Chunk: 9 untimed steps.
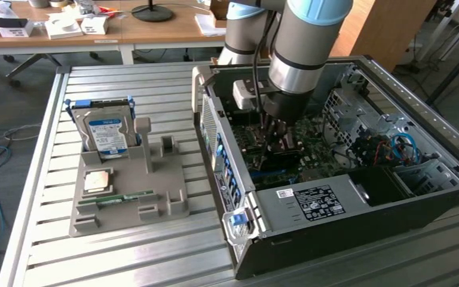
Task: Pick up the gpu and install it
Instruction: 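Press down on the gpu until it lock into place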
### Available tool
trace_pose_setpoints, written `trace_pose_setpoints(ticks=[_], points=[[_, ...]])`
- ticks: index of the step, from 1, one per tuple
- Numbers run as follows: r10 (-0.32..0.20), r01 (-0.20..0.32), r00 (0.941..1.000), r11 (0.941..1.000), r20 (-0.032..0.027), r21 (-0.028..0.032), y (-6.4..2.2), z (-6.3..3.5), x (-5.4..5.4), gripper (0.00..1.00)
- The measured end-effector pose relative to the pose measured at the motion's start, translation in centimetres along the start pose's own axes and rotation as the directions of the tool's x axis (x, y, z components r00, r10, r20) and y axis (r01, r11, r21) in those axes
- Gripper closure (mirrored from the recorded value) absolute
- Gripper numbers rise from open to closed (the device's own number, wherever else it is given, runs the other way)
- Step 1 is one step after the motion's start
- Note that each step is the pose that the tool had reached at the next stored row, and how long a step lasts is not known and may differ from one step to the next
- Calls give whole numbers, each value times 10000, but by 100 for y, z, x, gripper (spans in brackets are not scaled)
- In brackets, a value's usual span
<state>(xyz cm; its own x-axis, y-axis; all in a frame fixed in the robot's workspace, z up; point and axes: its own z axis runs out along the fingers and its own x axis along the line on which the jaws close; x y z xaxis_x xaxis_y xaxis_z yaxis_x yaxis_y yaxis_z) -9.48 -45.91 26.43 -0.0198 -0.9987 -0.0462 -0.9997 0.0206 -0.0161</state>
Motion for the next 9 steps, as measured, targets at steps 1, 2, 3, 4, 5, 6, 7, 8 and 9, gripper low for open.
trace_pose_setpoints(ticks=[1,2,3,4,5,6,7,8,9], points=[[0,0,10000,10000,0,0,0,1,0,89],[0,0,10000,10000,1,1,0,1,0,89],[0,0,10000,10000,1,1,0,1,1,89],[1,-1,10000,10000,1,1,1,1,0,89],[1,-1,10000,10000,2,2,1,1,0,89],[1,-1,10000,10000,1,1,1,1,0,89],[1,-1,10000,10000,1,1,1,1,0,89],[2,-2,10000,10000,1,0,0,1,0,89],[3,-3,10000,10000,4,-3,0,-2,0,89]])
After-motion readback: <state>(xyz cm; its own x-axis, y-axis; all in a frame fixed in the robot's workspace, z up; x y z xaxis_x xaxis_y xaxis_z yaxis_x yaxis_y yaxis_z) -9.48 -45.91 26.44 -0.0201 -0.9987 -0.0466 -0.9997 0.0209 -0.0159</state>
